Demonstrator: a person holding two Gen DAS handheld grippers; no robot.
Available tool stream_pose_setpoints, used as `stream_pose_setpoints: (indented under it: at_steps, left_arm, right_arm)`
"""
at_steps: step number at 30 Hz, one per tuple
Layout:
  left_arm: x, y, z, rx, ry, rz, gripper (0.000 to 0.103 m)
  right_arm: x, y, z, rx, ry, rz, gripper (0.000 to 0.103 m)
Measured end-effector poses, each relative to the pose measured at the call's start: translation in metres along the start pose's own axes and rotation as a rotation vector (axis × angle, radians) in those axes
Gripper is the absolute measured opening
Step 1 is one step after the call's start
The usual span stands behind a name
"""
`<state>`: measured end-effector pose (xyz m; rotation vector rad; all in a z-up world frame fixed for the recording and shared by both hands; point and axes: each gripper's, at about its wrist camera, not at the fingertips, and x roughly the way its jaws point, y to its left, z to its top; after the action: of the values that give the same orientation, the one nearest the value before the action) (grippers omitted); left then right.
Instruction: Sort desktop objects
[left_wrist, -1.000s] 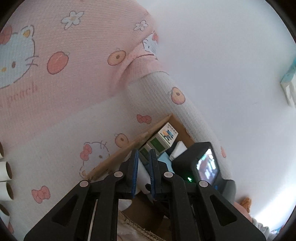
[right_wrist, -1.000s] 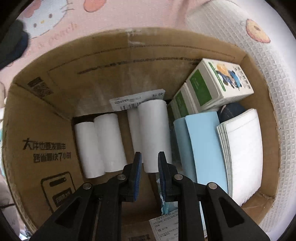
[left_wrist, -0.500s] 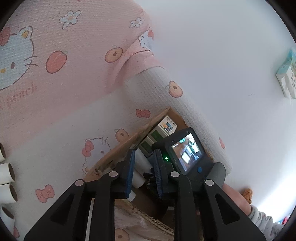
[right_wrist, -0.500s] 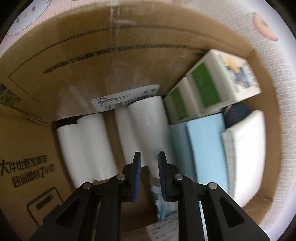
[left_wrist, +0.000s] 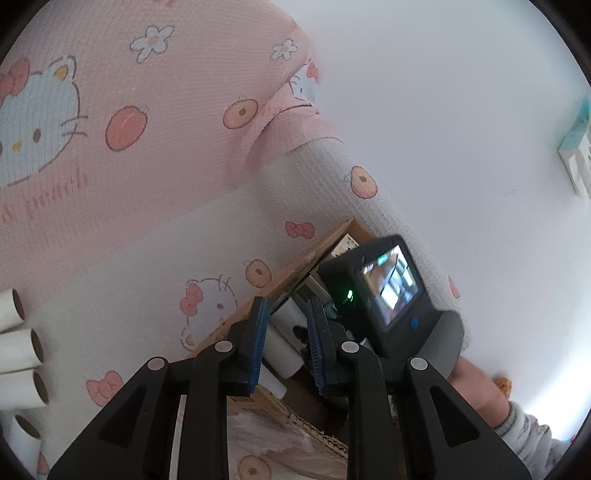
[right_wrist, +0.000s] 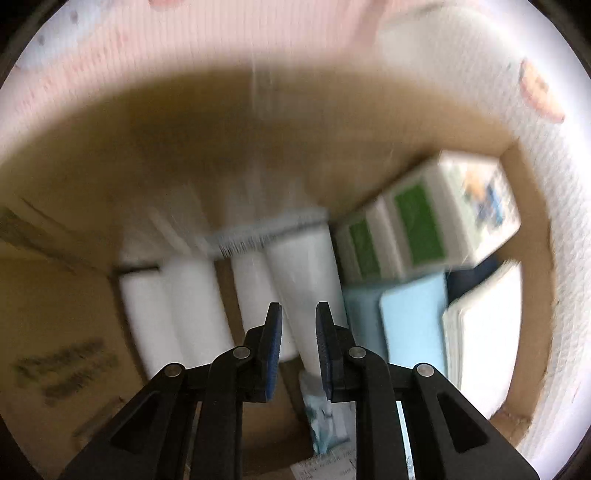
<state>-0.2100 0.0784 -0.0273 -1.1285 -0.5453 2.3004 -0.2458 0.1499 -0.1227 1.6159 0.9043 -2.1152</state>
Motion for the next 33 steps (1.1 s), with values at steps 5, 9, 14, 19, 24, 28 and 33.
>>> stream_pose_setpoints:
  at_steps: [5, 9, 14, 19, 24, 28, 33]
  left_arm:
    - [-0.002, 0.004, 0.001, -0.027, -0.006, -0.018, 0.024]
    - [-0.001, 0.007, 0.001, -0.031, 0.007, -0.005, 0.024]
    - [0.000, 0.007, 0.001, -0.019, 0.011, 0.009, 0.024]
    - [0.002, 0.007, 0.002, -0.016, 0.010, 0.010, 0.027]
    - [0.003, 0.006, 0.001, -0.004, 0.008, 0.030, 0.032]
    - [0.002, 0.002, 0.001, -0.003, 0.000, 0.050, 0.039]
    - [-0.001, -0.005, 0.000, 0.020, -0.008, 0.075, 0.047]
  right_arm:
    - [0.011, -0.002, 0.012, 0.024, 0.052, 0.006, 0.015]
    - [0.024, 0.008, 0.013, 0.006, 0.091, -0.022, 0.014]
    - [0.017, 0.017, 0.020, -0.008, 0.060, -0.049, 0.015]
    - [0.016, 0.019, 0.024, 0.019, 0.074, 0.002, 0.015]
    - [-0.013, 0.024, 0.017, 0.032, 0.011, 0.032, 0.015]
    - [-0.043, 0.022, 0.007, 0.095, -0.057, 0.111, 0.015]
    - [-0.068, 0.024, -0.022, 0.122, -0.110, 0.137, 0.015]
